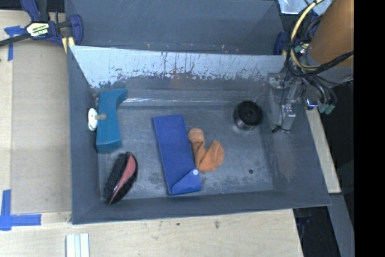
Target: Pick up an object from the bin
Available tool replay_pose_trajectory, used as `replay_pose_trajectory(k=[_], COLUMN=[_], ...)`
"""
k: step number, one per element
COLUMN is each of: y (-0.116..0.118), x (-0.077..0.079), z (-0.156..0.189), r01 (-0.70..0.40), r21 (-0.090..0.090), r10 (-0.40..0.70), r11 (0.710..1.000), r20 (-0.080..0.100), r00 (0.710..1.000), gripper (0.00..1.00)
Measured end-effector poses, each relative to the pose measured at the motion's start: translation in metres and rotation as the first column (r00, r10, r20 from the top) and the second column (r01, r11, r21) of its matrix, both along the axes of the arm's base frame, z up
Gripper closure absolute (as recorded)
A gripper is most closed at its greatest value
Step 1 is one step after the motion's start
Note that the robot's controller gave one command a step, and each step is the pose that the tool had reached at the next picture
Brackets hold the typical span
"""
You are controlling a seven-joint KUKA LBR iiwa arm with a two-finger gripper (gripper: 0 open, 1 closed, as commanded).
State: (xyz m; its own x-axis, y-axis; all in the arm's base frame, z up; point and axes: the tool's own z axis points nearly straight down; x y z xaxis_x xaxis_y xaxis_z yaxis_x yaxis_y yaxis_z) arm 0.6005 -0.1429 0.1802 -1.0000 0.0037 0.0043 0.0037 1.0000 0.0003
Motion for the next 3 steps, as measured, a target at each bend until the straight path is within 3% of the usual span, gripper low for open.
replay_pose_trajectory(k=[1, 2, 3], y=[0.0, 0.012, 0.039], x=[0.0, 0.009, -0.006], z=[0.002, -0.049, -0.09], r01=[-0.001, 0.026, -0.007], r21=[0.0, -0.002, 0.001], r10=[0.001, -0.026, 0.007], r11=[1.0, 1.0, 1.0], r20=[0.001, 0.014, 0.003], r00=[1.0, 1.0, 1.0], gripper=[0.0, 0.0, 0.0])
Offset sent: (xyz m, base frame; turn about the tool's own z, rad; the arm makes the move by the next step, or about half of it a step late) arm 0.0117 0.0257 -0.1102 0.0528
